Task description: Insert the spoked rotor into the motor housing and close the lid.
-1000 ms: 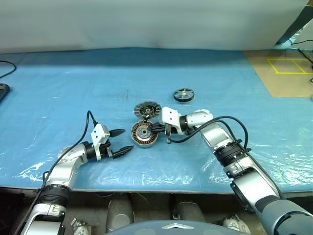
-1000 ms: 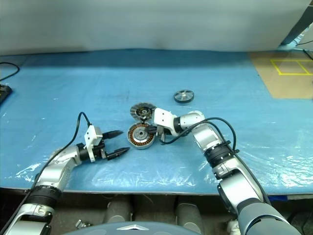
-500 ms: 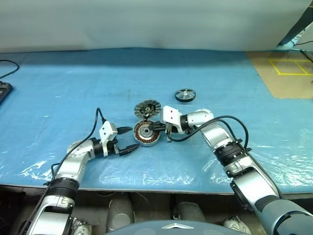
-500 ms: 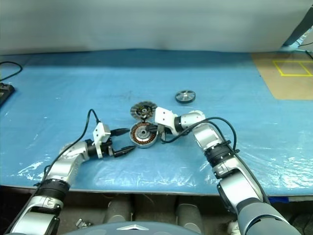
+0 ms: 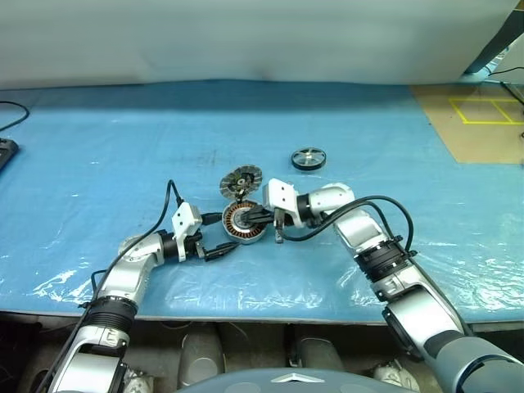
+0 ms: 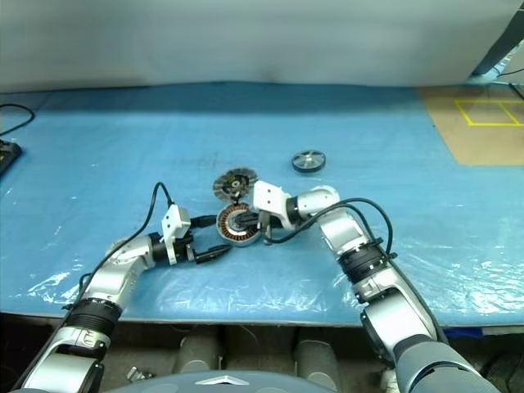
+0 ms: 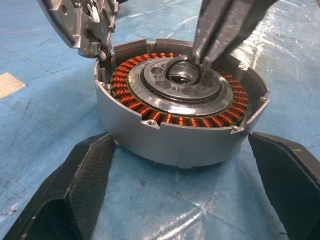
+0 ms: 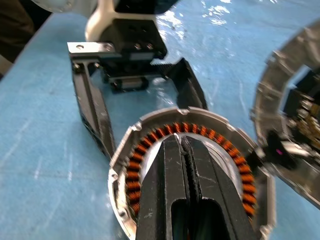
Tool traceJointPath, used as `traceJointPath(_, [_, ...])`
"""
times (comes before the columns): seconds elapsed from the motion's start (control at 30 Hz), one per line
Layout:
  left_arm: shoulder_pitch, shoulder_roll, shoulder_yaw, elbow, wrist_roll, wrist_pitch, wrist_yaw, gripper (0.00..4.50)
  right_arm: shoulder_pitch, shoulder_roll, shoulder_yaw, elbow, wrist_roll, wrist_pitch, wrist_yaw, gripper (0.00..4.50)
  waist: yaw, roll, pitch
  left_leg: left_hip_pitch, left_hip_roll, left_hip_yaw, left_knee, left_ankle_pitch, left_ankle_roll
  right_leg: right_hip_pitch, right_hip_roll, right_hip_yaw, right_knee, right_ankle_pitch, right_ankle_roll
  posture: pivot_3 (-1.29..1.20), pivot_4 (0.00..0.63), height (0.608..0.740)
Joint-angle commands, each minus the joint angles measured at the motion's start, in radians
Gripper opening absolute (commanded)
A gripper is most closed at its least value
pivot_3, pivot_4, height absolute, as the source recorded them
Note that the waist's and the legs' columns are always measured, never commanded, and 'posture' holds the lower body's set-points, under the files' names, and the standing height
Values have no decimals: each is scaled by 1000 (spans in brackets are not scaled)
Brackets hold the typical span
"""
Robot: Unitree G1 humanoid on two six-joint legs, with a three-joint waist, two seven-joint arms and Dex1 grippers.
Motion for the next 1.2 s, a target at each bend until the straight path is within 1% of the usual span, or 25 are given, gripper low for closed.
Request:
traceJointPath(0.03, [10, -1, -14, -10, 5, 13, 5, 4500, 2, 5, -8, -53, 30, 13, 4, 19, 0, 0, 0, 0, 0, 0, 0, 0, 0, 0, 0, 0, 0, 0, 0, 0, 150, 740])
traceJointPath(0.13, [10, 0, -13, -14, 5, 17, 6, 4500, 0, 4, -5, -34, 13, 0, -10, 19, 0, 0, 0, 0, 0, 0, 0, 0, 0, 0, 0, 0, 0, 0, 0, 0, 150, 740])
traceJointPath(0.37, [18, 2, -12, -26, 3, 26, 7, 4500, -28, -18, -43, -5, 21, -2, -31, 19, 0, 0, 0, 0, 0, 0, 0, 0, 0, 0, 0, 0, 0, 0, 0, 0, 150, 740])
traceJointPath(0.6, [18, 3, -11, -27, 2, 29, 8, 4500, -38, -52, -35, 56, -10, -40, -40, 19, -1, 0, 0, 0, 0, 0, 0, 0, 0, 0, 0, 0, 0, 0, 0, 0, 150, 740])
traceJointPath(1.2, [13, 7, -9, -25, 2, 28, 8, 4500, -37, -8, -21, 111, -27, -68, -56, 19, -2, 0, 0, 0, 0, 0, 0, 0, 0, 0, 0, 0, 0, 0, 0, 0, 150, 740])
